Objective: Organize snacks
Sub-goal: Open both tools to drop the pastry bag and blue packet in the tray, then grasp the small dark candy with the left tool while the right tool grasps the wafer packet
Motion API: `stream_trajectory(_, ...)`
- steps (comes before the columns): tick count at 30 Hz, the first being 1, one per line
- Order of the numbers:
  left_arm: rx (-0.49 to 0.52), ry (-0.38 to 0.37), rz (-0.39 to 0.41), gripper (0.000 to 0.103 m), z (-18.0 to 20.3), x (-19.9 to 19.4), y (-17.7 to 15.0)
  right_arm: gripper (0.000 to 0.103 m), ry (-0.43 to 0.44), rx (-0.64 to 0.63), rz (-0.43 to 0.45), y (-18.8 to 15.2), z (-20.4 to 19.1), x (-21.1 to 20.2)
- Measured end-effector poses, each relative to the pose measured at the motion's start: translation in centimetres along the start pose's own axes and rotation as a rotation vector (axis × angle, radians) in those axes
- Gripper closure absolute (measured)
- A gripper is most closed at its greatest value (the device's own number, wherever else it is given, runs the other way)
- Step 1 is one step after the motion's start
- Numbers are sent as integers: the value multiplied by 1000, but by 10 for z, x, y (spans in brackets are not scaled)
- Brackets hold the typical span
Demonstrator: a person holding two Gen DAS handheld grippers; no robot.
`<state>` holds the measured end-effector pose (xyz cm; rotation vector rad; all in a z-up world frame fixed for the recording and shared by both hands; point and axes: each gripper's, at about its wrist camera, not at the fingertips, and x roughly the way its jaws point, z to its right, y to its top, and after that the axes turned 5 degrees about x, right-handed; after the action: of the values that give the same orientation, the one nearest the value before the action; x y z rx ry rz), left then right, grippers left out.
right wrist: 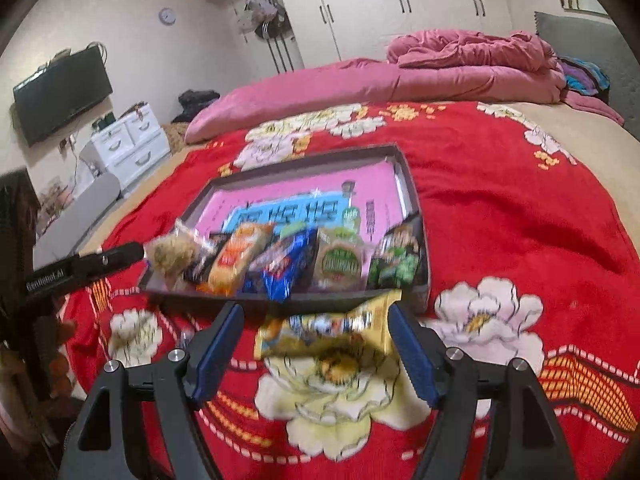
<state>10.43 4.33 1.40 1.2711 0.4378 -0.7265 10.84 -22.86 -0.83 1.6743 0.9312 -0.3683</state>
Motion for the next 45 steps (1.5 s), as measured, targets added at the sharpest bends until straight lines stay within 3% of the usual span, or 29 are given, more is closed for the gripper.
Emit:
stream_trajectory(6,45,-23,-50,41,16,4,-13,29,-14,-14,-32,-13,3,-3)
stream_trajectory(13,61,-60,-128,41,27,14,-31,29,13,104,-60,-16,23,-3)
stream_trajectory(20,46,-86,-192,41,30,27,-41,29,53,198,-114,-17,37,21)
stream_trajectory(29,83,-105,-253,41,39,39,-50,29,84,196,-108,-9,28,46)
stream_trajectory(42,148,-119,-301,42,54,53,-59,70,132,146,-95,-3,13,55)
stream_trajectory(45,163,-93,-302,56,55,55,-59,76,144,135,-92,-2,12,53)
